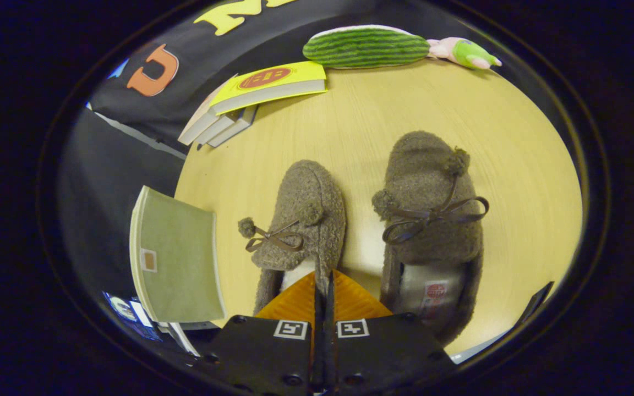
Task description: Open the storage box then place both shoes into the box .Put the left shoe in first, then the right shoe, with the right side of both shoes facing outward in a uniform manner.
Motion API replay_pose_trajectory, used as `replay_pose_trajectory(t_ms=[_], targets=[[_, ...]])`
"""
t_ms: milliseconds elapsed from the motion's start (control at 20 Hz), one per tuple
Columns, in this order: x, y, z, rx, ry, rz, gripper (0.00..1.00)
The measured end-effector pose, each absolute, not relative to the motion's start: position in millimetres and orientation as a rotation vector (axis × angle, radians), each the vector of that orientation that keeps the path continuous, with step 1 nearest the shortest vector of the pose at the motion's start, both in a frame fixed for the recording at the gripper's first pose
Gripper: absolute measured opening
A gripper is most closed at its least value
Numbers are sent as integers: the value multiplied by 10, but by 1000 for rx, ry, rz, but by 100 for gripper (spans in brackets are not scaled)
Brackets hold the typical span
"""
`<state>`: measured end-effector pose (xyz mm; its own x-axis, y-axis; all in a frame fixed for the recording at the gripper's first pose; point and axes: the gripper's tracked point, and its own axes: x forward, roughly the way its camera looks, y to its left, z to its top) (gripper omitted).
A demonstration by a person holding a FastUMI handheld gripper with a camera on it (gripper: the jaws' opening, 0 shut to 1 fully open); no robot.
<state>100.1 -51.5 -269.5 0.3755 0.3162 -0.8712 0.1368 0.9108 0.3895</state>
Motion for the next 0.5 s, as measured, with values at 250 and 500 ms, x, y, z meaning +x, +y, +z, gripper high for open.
replay_pose_trajectory(t_ms=[250, 500], targets=[[845, -257, -2255, 523, 1132, 145, 6], [701, 206, -1597, 549, 1066, 189, 6]])
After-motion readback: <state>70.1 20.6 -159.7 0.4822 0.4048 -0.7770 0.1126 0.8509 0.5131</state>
